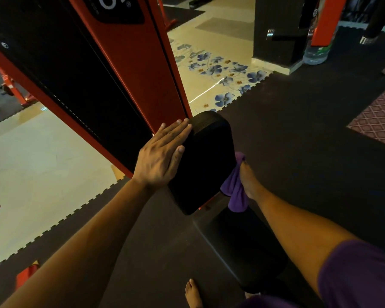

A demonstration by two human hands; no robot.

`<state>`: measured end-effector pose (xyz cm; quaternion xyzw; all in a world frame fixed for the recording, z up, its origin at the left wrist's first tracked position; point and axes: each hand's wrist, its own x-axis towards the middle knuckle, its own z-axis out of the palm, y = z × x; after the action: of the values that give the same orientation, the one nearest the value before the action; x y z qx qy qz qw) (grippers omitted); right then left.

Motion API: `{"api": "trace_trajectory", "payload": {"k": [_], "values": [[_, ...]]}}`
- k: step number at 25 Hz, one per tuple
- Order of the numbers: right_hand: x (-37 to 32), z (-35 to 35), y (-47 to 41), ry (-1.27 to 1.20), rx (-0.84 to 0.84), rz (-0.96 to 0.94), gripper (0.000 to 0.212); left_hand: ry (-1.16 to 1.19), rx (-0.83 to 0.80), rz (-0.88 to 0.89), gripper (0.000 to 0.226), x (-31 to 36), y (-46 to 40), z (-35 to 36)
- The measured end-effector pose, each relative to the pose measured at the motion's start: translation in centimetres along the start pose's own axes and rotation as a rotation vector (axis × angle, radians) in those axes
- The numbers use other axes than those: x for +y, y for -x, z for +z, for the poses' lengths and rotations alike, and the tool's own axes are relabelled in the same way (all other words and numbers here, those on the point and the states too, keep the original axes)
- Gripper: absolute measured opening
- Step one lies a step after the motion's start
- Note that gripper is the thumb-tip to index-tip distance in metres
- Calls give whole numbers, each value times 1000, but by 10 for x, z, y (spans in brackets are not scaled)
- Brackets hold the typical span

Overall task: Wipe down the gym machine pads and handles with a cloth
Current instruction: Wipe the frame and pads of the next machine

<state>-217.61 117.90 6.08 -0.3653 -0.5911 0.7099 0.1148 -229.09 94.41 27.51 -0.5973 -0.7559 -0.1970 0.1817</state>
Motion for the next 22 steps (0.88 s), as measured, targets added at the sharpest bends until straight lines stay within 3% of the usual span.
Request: {"api": "trace_trajectory", "payload": {"k": [2, 5, 10, 16, 19, 22], "values": [[-2, 5, -4, -90, 14, 48, 53, 5, 0, 8, 57, -1, 1, 1], [-68, 19, 37, -210, 65, 3, 41, 40, 9, 17, 57, -4, 0, 4], [-54, 24, 57, -157, 104, -51, 46, 88, -24, 37, 55, -1, -4, -4], [-63, 57, 138, -175, 421, -70, 44, 162, -225, 111, 62, -11, -6, -21], [-66, 71, 171, -330, 515, -63, 35, 254, -338, 195, 67, -26, -12, -29], [-80, 93, 202, -315, 570, -67, 36, 333, -440, 232, 59, -40, -29, -37]]}}
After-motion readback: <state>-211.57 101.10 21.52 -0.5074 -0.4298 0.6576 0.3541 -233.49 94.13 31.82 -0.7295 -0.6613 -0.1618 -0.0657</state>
